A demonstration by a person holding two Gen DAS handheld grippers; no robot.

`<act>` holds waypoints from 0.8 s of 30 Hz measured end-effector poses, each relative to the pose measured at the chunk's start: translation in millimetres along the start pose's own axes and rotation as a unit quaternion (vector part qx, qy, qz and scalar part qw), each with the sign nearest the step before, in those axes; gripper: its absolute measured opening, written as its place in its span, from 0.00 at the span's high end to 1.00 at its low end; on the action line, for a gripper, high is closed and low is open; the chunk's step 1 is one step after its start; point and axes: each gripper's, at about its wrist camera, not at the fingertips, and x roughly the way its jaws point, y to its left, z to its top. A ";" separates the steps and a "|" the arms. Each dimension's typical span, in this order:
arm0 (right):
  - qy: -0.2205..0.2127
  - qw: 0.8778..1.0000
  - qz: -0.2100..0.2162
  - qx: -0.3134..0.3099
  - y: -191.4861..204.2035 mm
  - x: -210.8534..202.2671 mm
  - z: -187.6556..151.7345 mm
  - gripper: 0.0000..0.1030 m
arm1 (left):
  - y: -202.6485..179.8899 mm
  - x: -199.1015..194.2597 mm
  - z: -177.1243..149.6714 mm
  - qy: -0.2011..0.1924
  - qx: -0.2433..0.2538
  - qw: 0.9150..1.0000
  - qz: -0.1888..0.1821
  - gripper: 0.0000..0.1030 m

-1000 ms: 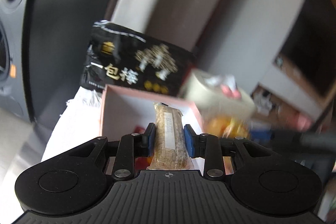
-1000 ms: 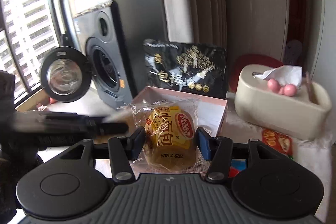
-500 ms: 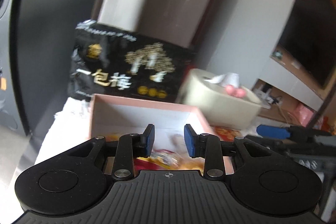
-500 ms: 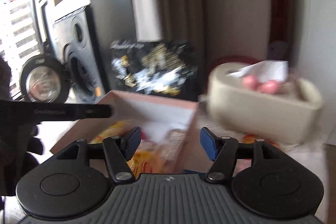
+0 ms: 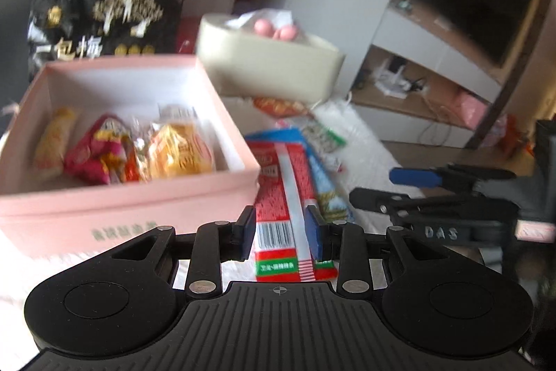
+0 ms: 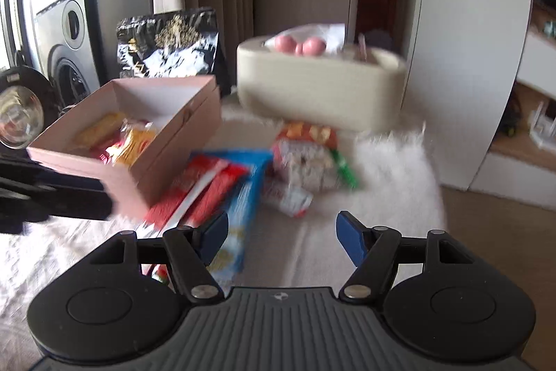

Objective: Organize snacks
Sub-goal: 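Grasp the red-and-white strip packet with the right tool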

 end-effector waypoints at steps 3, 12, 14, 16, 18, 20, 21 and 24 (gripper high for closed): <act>-0.001 1.000 0.002 0.018 0.4 -4.0 -10.8 0.33 | 4.5 1.1 -6.6 -0.017 -0.032 0.999 0.011 0.66; -0.015 0.999 0.034 -0.036 62.7 4.1 -0.5 0.32 | 37.1 -16.1 -8.7 -0.038 -0.100 0.993 0.054 0.66; 0.002 0.999 0.009 -0.040 81.2 21.1 5.4 0.32 | 43.5 -20.4 -9.5 -0.041 -0.106 0.992 0.057 0.66; 0.015 0.998 -0.007 -0.063 98.8 34.8 6.8 0.30 | 47.8 -22.2 -9.9 -0.041 -0.112 0.991 0.057 0.66; 0.022 0.995 -0.030 -0.097 110.2 42.0 2.6 0.28 | 50.4 -24.9 -11.4 -0.040 -0.112 0.992 0.052 0.66; 0.013 0.992 -0.039 -0.122 114.3 42.2 -3.2 0.28 | 51.1 -25.6 -12.9 -0.038 -0.110 0.992 0.047 0.66; 0.008 0.992 -0.034 -0.120 111.7 40.4 -4.4 0.28 | 51.3 -24.9 -13.3 -0.037 -0.110 0.992 0.045 0.66; 0.003 0.995 -0.016 -0.100 97.1 34.0 -4.6 0.38 | 50.7 -21.1 -16.0 -0.030 -0.115 0.992 0.040 0.66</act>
